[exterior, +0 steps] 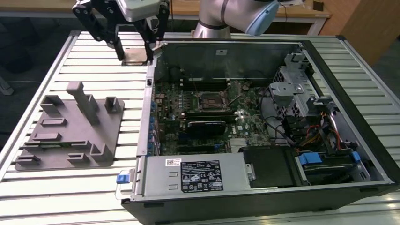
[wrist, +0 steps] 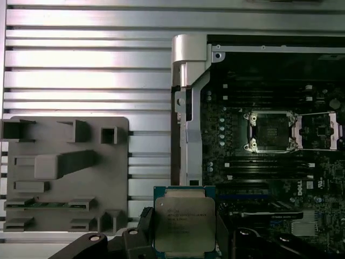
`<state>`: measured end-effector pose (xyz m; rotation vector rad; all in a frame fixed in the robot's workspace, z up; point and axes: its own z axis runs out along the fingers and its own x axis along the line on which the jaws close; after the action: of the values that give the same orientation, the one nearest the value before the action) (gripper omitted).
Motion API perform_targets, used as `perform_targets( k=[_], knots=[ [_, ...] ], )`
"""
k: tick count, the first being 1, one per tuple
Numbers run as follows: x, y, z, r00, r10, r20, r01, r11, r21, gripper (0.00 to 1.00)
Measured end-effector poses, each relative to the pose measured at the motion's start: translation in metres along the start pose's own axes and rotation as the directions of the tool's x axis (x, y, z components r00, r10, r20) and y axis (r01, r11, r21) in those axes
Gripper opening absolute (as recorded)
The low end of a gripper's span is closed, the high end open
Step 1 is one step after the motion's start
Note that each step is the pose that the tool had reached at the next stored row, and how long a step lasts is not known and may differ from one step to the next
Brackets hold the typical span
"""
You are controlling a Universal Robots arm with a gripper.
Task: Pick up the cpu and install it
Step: 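Pick up the cpu and move it towards the insertion slot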
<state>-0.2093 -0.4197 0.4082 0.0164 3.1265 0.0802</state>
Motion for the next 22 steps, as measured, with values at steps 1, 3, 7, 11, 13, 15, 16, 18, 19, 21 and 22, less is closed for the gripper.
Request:
perform_targets(
  k=[1,3,7,11,13,15,16,18,19,21,22],
  knots=[
    [-0.0024,0.0000,0.0000,1.0000,0.000,-0.0002,0.000,1.0000,0.0000,0.54],
    [-0.0072,0.0001,0.0001,1.0000,0.000,-0.0005,0.000,1.0000,0.0000,0.54],
    [-0.0170,0.0002,0.0003,1.0000,0.000,-0.0014,0.000,1.0000,0.0001,0.54],
    [-0.0303,0.0003,0.0012,1.0000,0.000,-0.0035,0.000,1.0000,0.0001,0.54],
    [-0.0370,0.0003,0.0021,1.0000,0.000,-0.0048,0.000,1.0000,0.0001,0.54],
    [-0.0437,0.0003,0.0035,1.0000,0.000,-0.0065,0.000,1.0000,0.0001,0.54],
    [-0.0467,0.0003,0.0043,1.0000,0.001,-0.0074,-0.001,1.0000,0.0001,0.54],
    [-0.0521,0.0003,0.0062,1.0000,0.001,-0.0092,-0.001,1.0000,0.0001,0.54],
    [-0.0546,0.0003,0.0072,0.9999,0.001,-0.0101,-0.001,1.0000,0.0002,0.54],
    [-0.0593,0.0003,0.0093,0.9999,0.001,-0.0113,-0.001,1.0000,0.0001,0.54],
    [-0.0615,0.0003,0.0104,0.9999,0.001,-0.0119,-0.001,1.0000,0.0001,0.54]
  ],
)
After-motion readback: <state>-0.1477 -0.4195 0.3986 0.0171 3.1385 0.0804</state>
